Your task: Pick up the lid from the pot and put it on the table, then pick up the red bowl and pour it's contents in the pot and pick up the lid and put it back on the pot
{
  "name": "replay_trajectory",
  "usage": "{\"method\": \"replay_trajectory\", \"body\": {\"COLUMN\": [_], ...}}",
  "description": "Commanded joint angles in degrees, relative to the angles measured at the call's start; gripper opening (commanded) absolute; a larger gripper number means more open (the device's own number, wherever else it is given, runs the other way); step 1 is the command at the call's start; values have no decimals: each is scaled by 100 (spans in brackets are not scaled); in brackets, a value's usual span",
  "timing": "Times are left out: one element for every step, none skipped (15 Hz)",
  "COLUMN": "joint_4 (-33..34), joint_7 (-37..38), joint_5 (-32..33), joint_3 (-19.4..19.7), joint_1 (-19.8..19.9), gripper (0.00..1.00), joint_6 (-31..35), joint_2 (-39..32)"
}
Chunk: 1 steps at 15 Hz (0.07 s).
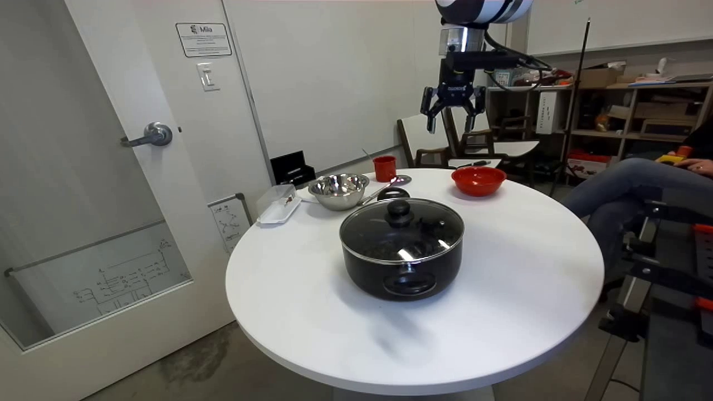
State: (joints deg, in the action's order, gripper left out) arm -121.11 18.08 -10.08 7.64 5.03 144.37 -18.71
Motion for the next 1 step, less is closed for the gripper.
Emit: {"method": "replay_trajectory", "body": {"joint_4": [15], "joint_7": [3], "joint_5": [5], "joint_3": [1], "joint_1": [4], "gripper": [100], "joint_6": [-12], "joint_2": [1]}}
